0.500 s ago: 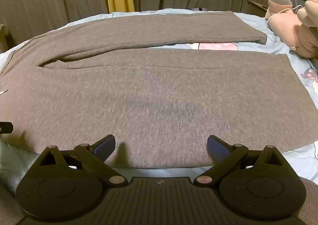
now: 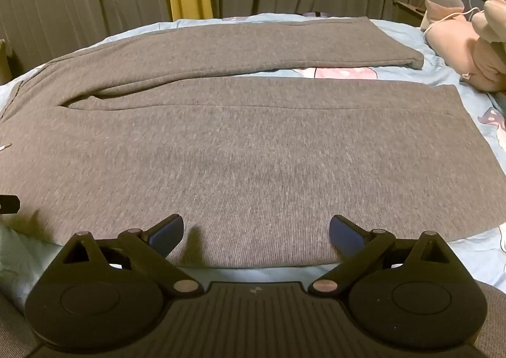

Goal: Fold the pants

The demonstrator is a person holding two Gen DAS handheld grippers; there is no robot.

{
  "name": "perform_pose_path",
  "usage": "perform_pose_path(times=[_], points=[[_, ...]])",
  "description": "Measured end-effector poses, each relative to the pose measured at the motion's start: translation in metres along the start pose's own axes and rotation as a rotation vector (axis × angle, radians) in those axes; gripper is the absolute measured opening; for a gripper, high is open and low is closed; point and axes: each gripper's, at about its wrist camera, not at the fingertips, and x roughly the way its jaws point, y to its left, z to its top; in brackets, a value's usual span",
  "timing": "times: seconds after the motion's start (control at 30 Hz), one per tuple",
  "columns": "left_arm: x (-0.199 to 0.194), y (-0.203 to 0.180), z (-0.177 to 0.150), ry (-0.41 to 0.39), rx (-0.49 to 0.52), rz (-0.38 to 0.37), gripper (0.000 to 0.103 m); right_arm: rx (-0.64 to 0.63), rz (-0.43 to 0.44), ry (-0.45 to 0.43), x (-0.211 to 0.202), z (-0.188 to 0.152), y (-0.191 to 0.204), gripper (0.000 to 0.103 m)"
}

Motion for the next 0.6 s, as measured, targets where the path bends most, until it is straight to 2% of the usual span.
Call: perform_pose_path(times=[0.6], points=[[0.0024,0.0052,-0.0032,0.009,-0.008,-0.006,0.103,0.000,-0.002,0.000,0.0023,-0.0002,0.0010,0.099]])
